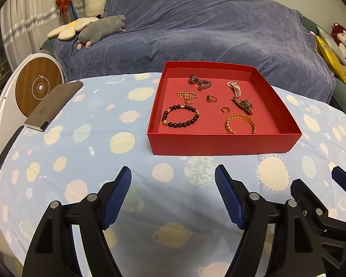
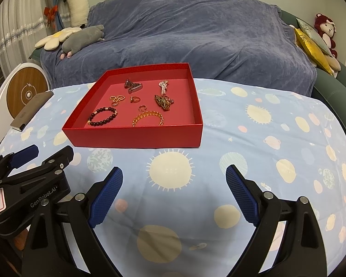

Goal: Organize jewelry

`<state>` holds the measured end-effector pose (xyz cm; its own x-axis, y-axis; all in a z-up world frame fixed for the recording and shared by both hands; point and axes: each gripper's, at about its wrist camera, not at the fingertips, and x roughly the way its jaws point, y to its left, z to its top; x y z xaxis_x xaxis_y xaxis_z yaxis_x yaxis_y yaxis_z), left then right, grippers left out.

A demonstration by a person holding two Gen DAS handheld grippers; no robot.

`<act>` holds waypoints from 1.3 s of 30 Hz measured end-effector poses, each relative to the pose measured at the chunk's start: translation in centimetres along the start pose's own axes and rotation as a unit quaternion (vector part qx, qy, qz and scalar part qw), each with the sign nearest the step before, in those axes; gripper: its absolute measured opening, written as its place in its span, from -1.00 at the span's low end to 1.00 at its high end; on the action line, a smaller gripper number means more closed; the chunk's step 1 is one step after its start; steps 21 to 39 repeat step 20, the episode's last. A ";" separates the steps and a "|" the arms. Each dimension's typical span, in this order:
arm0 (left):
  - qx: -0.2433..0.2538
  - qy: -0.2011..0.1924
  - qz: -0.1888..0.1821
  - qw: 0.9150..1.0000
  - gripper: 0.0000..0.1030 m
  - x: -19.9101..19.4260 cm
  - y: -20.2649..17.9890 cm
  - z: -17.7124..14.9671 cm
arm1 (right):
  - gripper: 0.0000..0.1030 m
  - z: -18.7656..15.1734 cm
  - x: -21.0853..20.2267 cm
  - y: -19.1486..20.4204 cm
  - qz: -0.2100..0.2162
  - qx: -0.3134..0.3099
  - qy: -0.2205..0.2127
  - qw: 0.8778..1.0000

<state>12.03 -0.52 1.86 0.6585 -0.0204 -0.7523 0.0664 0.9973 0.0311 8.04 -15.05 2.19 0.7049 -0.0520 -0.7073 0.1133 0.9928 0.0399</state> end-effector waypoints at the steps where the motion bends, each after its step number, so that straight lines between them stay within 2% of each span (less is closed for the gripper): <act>1: -0.001 0.001 -0.001 1.000 0.41 0.0 0.0 0.0 | 0.72 0.0 0.0 0.0 0.000 0.000 0.000 1.000; 39: -0.001 -0.001 0.006 1.000 0.43 0.1 0.1 -0.1 | 0.73 -0.1 0.1 0.0 -0.002 0.000 0.000 1.000</act>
